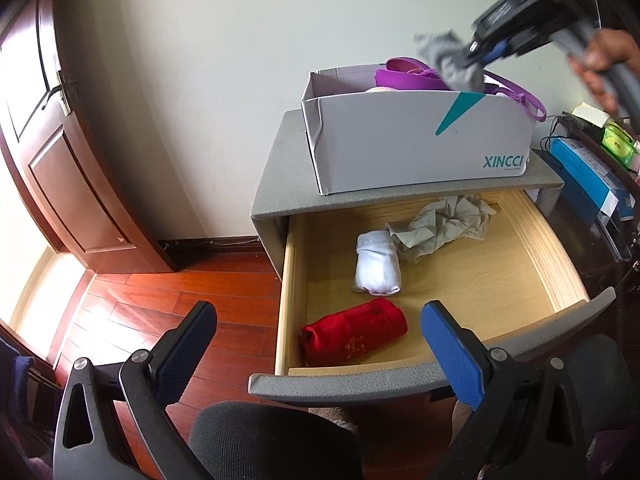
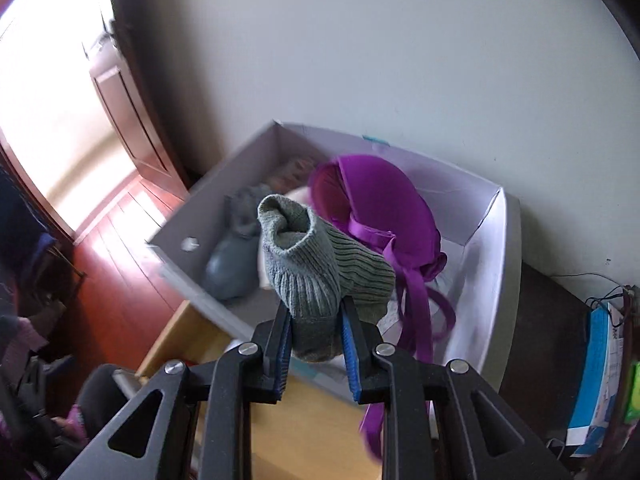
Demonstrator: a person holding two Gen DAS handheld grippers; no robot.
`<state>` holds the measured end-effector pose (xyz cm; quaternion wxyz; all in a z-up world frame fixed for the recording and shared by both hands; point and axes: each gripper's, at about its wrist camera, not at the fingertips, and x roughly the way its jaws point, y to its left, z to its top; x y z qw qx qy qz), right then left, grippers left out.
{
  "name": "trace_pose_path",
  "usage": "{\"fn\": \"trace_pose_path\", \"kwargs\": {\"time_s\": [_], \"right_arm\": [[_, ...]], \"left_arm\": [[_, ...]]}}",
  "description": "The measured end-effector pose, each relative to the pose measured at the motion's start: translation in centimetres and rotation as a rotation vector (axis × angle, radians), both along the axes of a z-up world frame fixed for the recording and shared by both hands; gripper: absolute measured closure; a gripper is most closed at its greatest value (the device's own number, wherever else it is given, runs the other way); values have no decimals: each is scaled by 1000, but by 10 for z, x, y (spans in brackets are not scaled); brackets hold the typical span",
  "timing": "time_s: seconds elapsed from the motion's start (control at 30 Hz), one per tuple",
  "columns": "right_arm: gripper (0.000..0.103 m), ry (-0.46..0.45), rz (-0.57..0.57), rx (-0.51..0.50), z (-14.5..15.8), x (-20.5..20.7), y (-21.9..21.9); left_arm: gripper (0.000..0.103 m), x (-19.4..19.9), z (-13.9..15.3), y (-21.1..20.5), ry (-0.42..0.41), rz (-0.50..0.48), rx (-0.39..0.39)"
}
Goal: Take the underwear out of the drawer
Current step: 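Lift the grey sock into the XINCCI box and open the right gripper, then reach the right gripper into the drawer and grasp the red sock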
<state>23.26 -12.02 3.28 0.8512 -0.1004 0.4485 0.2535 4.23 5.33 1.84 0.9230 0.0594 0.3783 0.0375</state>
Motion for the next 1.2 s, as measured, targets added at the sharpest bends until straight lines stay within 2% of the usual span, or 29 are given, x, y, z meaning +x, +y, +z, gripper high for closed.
{"fn": "trace_pose_path", "kwargs": {"time_s": [0.13, 0.27, 0.4, 0.43, 0.5, 0.57, 0.63, 0.7, 0.73, 0.77, 0.83, 0.93, 1.0, 1.1, 1.2], "right_arm": [[81, 17, -14, -98, -29, 29, 14], [81, 51, -23, -190, -56, 39, 20], [72, 63, -61, -146, -58, 43, 19], [70, 43, -64, -141, -55, 40, 19], [60, -62, -82, -142, -41, 23, 15], [59, -193, -94, -78, -18, -10, 4], [53, -267, -79, 40, 1, -47, -12], [52, -230, -13, 141, 3, -74, -18], [52, -164, 42, 180, -5, -88, -16], [52, -96, 84, 181, -19, -99, -10], [52, -17, 120, 126, -49, -115, 3], [52, 66, 178, 45, -97, -122, 22], [52, 110, 186, 37, -118, -117, 29], [52, 149, 184, 37, -137, -107, 37], [52, 160, 200, 55, -147, -104, 44]], "left_arm": [[1, 2, -3, 1, 12, 4, -1], [1, 6, -6, 5, 27, 23, -7], [1, 9, -9, 11, 52, 42, -35], [1, 9, -10, 11, 55, 46, -37], [1, 9, -9, 12, 53, 50, -40], [1, 8, -8, 14, 48, 52, -42], [1, 8, -8, 15, 49, 59, -40], [1, 9, -9, 18, 62, 65, -52], [1, 8, -10, 19, 71, 69, -64], [1, 8, -10, 20, 76, 75, -72], [1, 6, -11, 21, 85, 85, -80], [1, 1, -17, 20, 115, 99, -110], [1, -2, -25, 21, 150, 118, -145], [1, -3, -34, 24, 169, 154, -178], [2, 5, -46, 34, 205, 199, -244]]}}
